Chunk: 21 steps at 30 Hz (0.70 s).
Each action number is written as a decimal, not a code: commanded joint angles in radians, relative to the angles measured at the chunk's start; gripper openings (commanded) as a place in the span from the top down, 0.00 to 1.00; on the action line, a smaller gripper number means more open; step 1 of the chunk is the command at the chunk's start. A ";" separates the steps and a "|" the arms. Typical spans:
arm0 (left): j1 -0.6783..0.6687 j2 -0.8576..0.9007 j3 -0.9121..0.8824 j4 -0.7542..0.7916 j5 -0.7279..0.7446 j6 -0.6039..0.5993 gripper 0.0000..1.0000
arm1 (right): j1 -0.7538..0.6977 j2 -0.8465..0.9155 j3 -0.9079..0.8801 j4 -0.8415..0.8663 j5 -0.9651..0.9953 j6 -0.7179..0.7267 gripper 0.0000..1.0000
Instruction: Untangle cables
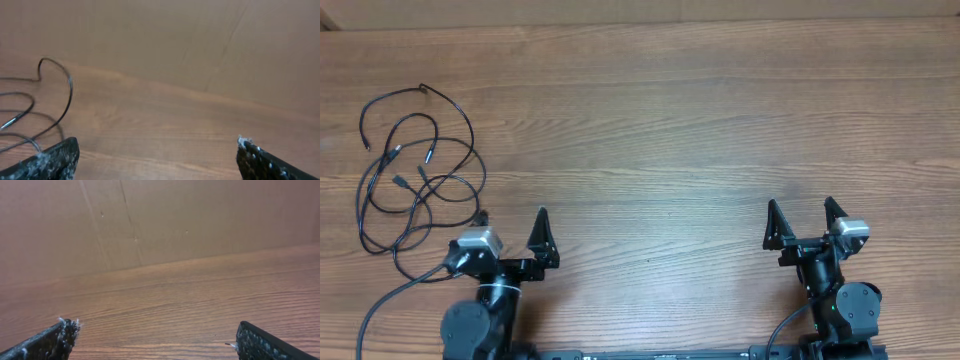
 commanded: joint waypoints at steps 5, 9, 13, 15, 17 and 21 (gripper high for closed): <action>0.011 -0.052 -0.156 0.320 0.067 0.180 0.00 | -0.006 -0.008 -0.011 0.007 -0.005 -0.007 0.00; 0.011 -0.052 -0.225 0.447 0.052 0.216 0.01 | -0.006 -0.008 -0.011 0.008 -0.005 -0.007 0.00; 0.011 -0.052 -0.279 0.467 0.050 0.218 0.00 | -0.006 -0.008 -0.011 0.007 -0.005 -0.007 0.00; 0.011 -0.052 -0.294 0.443 0.054 0.216 0.00 | -0.006 -0.008 -0.011 0.007 -0.005 -0.007 0.00; 0.011 -0.052 -0.294 0.410 0.053 0.243 0.00 | -0.006 -0.008 -0.011 0.007 -0.005 -0.007 0.00; 0.011 -0.052 -0.294 0.249 0.080 0.200 0.00 | -0.006 -0.008 -0.011 0.008 -0.005 -0.007 0.00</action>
